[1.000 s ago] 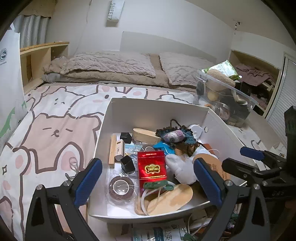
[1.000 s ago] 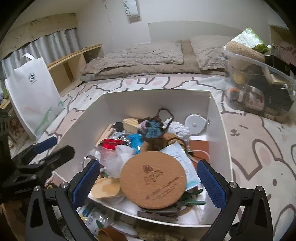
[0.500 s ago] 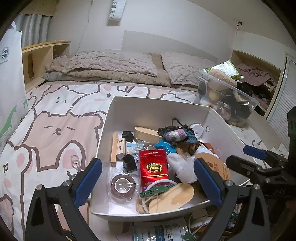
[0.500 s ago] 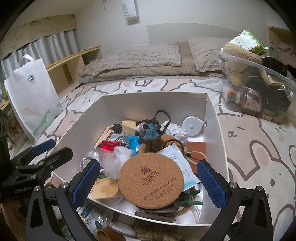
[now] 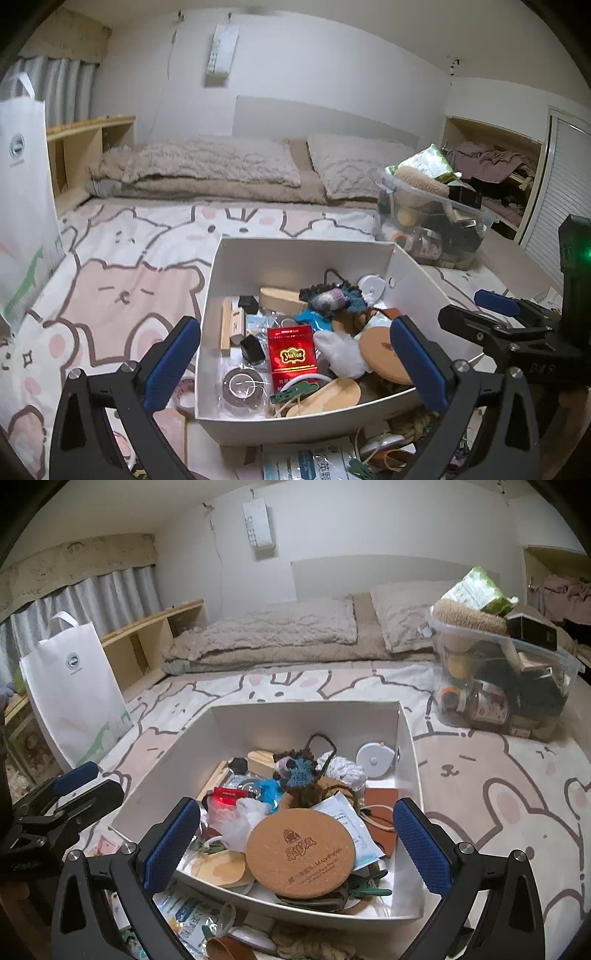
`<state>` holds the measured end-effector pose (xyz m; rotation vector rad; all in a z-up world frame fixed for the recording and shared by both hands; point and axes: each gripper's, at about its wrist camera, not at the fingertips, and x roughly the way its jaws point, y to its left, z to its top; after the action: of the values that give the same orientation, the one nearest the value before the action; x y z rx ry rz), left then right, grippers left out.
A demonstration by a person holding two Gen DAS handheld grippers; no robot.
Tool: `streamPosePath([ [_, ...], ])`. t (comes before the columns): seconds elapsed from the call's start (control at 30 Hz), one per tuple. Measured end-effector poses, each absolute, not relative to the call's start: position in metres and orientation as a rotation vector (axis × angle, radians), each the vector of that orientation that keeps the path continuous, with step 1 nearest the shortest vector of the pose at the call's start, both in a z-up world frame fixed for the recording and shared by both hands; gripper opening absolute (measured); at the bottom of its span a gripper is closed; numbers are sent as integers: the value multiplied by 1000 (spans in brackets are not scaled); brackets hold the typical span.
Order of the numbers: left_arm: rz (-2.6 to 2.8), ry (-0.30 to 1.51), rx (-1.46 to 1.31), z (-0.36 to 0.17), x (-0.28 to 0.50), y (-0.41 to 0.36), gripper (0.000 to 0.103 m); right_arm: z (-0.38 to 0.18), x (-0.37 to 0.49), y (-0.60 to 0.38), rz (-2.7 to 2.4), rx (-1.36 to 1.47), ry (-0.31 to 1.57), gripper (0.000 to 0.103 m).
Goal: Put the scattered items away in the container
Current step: 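Withdraw both open grippers back from the box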
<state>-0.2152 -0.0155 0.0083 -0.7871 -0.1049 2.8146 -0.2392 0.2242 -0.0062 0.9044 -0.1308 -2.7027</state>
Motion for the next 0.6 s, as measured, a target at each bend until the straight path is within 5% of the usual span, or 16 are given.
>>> streamPosePath([
  [0.6, 2886, 48, -638, 43, -168, -4, 103, 28, -191, 235, -2831, 732, -27, 103],
])
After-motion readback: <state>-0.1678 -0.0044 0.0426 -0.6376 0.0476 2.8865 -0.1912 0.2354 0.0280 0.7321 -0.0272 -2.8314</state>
